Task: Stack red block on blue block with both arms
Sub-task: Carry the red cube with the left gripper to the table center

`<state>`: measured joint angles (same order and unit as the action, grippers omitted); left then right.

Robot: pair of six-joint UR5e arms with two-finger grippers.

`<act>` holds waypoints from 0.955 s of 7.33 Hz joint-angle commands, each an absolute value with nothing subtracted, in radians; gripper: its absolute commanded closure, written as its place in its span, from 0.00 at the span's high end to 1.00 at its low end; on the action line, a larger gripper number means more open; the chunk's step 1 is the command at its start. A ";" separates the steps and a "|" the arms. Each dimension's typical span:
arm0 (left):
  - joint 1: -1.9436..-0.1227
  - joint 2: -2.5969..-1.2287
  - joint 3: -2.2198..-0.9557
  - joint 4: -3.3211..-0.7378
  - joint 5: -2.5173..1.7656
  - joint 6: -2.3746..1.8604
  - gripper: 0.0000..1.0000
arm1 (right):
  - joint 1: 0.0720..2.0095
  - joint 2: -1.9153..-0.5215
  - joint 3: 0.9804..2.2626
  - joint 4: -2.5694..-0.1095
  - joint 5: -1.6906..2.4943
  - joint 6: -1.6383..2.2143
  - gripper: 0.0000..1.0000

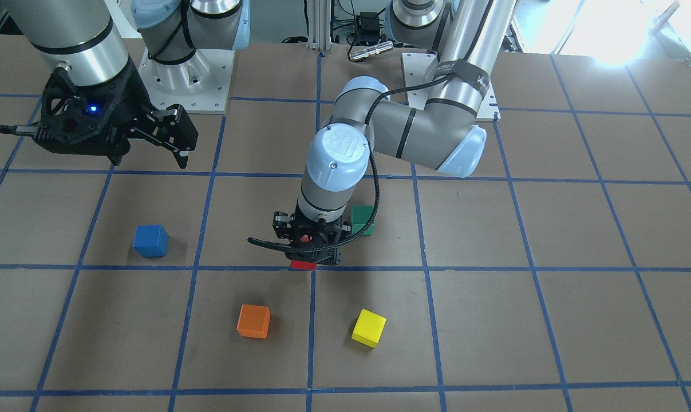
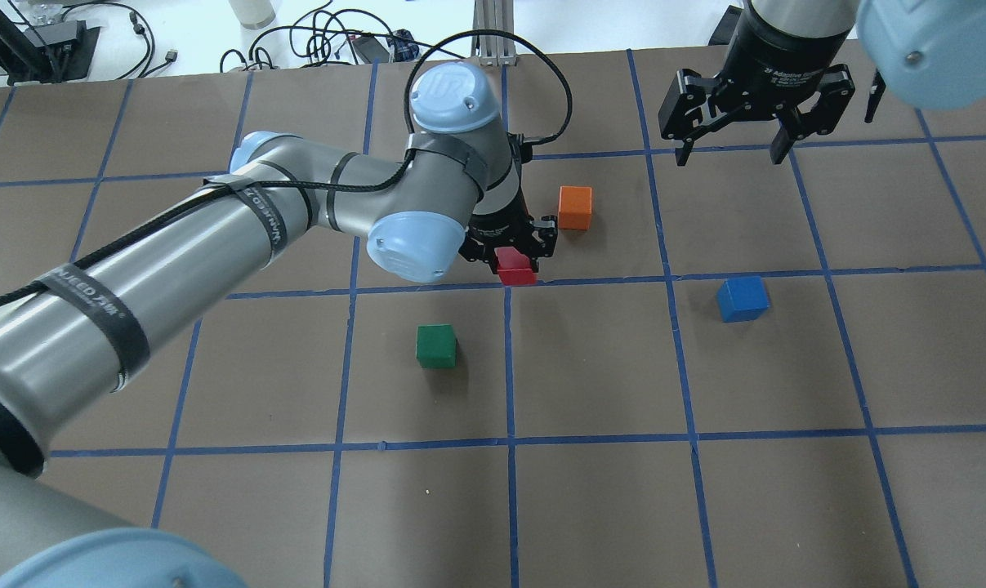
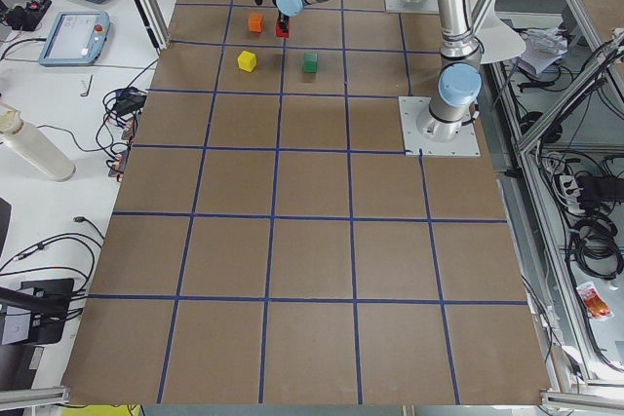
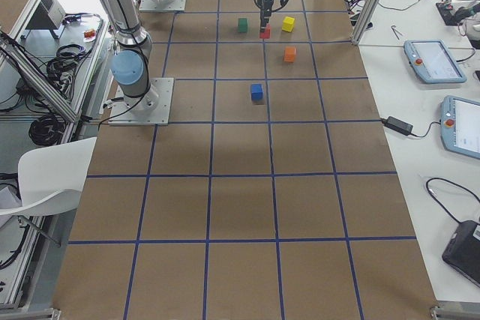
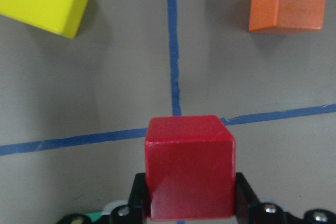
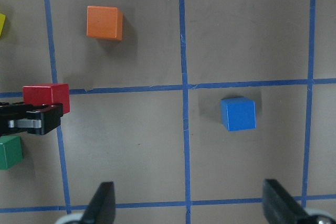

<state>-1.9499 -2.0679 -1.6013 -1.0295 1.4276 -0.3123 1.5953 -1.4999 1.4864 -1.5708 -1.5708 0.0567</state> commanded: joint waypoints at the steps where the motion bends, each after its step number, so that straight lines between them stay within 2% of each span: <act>1: -1.999 -2.130 -1.569 -1.023 1.486 -0.360 0.18 | 1.595 -1.499 1.486 -1.571 -1.569 0.057 1.00; 2: -2.012 -2.137 -1.569 -1.029 1.489 -0.360 0.55 | 1.595 -1.499 1.486 -1.571 -1.569 0.057 1.00; 3: -2.022 -2.135 -1.568 -1.034 1.489 -0.362 0.87 | 1.594 -1.497 1.486 -1.571 -1.571 0.057 1.00; 4: -2.020 -2.123 -1.566 -1.049 1.486 -0.361 1.00 | 1.595 -1.499 1.486 -1.571 -1.569 0.057 1.00; 7: -1.940 -2.001 -1.523 -1.207 1.488 -0.342 1.00 | 1.598 -1.499 1.491 -1.569 -1.568 0.072 1.00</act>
